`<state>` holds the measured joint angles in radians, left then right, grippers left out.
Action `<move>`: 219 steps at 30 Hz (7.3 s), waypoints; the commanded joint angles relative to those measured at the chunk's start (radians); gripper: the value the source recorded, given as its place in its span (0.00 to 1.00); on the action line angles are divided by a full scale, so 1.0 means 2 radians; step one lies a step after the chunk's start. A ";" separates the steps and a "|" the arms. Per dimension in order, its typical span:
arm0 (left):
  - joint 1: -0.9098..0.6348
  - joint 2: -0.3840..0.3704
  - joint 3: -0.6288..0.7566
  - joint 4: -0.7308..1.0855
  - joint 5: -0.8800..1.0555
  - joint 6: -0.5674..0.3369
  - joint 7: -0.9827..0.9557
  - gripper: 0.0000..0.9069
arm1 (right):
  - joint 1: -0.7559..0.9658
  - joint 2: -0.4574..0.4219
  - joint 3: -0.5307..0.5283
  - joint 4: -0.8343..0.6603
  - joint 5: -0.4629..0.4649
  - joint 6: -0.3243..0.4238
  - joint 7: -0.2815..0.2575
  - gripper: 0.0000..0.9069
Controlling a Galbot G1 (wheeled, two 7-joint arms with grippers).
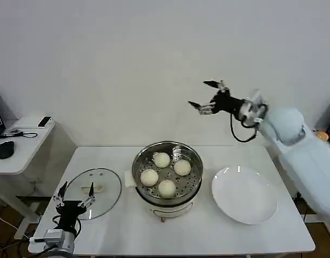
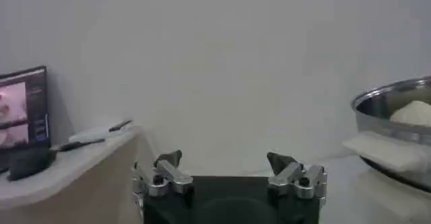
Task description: Take steamed baozi put them in steamer then cover it.
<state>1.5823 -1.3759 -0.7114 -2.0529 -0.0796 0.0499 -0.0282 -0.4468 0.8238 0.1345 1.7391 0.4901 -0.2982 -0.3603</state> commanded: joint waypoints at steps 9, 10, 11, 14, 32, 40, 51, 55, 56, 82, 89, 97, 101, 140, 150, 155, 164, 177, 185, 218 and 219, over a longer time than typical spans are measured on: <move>0.001 0.012 0.003 0.008 0.017 0.005 -0.018 1.00 | -0.511 0.159 0.333 0.114 0.021 0.098 0.108 1.00; 0.000 0.012 0.003 0.012 0.026 0.003 -0.019 1.00 | -0.519 0.167 0.332 0.113 0.022 0.104 0.110 1.00; -0.002 0.012 0.002 0.015 0.034 0.002 -0.020 1.00 | -0.527 0.170 0.331 0.110 0.021 0.108 0.109 1.00; -0.004 0.013 0.000 0.016 0.042 0.001 -0.022 1.00 | -0.536 0.180 0.332 0.101 0.021 0.113 0.106 1.00; -0.042 0.060 0.019 0.167 0.609 -0.076 -0.120 1.00 | -0.523 0.174 0.335 0.098 0.009 0.129 0.110 1.00; -0.070 0.072 0.022 0.235 0.673 -0.119 -0.111 1.00 | -0.524 0.167 0.343 0.100 0.005 0.133 0.113 1.00; -0.110 0.082 0.015 0.278 0.684 -0.137 -0.094 1.00 | -0.551 0.174 0.350 0.106 -0.004 0.144 0.113 1.00; -0.128 0.082 0.018 0.285 0.684 -0.137 -0.089 1.00 | -0.551 0.178 0.352 0.104 -0.005 0.144 0.114 1.00; -0.132 0.082 0.018 0.287 0.684 -0.139 -0.087 1.00 | -0.551 0.179 0.352 0.104 -0.006 0.145 0.114 1.00; -0.194 0.086 0.031 0.345 0.688 -0.129 -0.075 1.00 | -0.564 0.202 0.351 0.105 -0.025 0.153 0.113 1.00; -0.209 0.079 0.033 0.373 0.685 -0.112 -0.095 1.00 | -0.563 0.202 0.353 0.099 -0.024 0.155 0.114 1.00; -0.221 0.069 0.040 0.371 0.671 -0.084 -0.095 1.00 | -0.559 0.203 0.353 0.091 -0.025 0.157 0.113 1.00; -0.225 0.068 0.045 0.374 0.663 -0.077 -0.091 1.00 | -0.557 0.204 0.353 0.089 -0.025 0.157 0.113 1.00; -0.232 0.059 0.059 0.414 0.596 -0.056 -0.132 0.00 | -0.555 0.206 0.350 0.078 -0.034 0.164 0.112 1.00; -0.169 0.053 0.041 0.263 0.610 -0.006 -0.076 0.00 | -0.544 0.199 0.347 0.073 -0.029 0.164 0.112 1.00; -0.141 0.051 0.028 0.185 0.628 0.038 -0.045 0.00 | -0.533 0.196 0.341 0.069 -0.026 0.163 0.113 1.00; -0.106 0.055 0.005 0.112 0.682 0.074 0.003 0.00 | -0.524 0.194 0.330 0.069 -0.020 0.163 0.113 1.00; -0.089 0.052 0.058 -0.008 0.779 0.205 0.049 0.00 | -0.516 0.189 0.328 0.061 -0.018 0.165 0.112 1.00; -0.157 0.042 0.139 0.007 0.843 0.247 0.044 0.00 | -0.522 0.186 0.335 0.064 -0.024 0.160 0.113 1.00; -0.274 -0.022 0.338 0.076 0.835 0.281 0.122 0.00 | -0.509 0.201 0.338 0.053 -0.045 0.152 0.112 1.00; -0.274 -0.023 0.340 0.076 0.833 0.281 0.131 0.00 | -0.509 0.201 0.338 0.054 -0.045 0.152 0.111 1.00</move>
<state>1.0644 -1.3946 -0.0926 -1.9240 1.5879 0.5997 0.1827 -1.4702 1.2240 0.8133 1.8482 0.4020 0.0080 -0.1357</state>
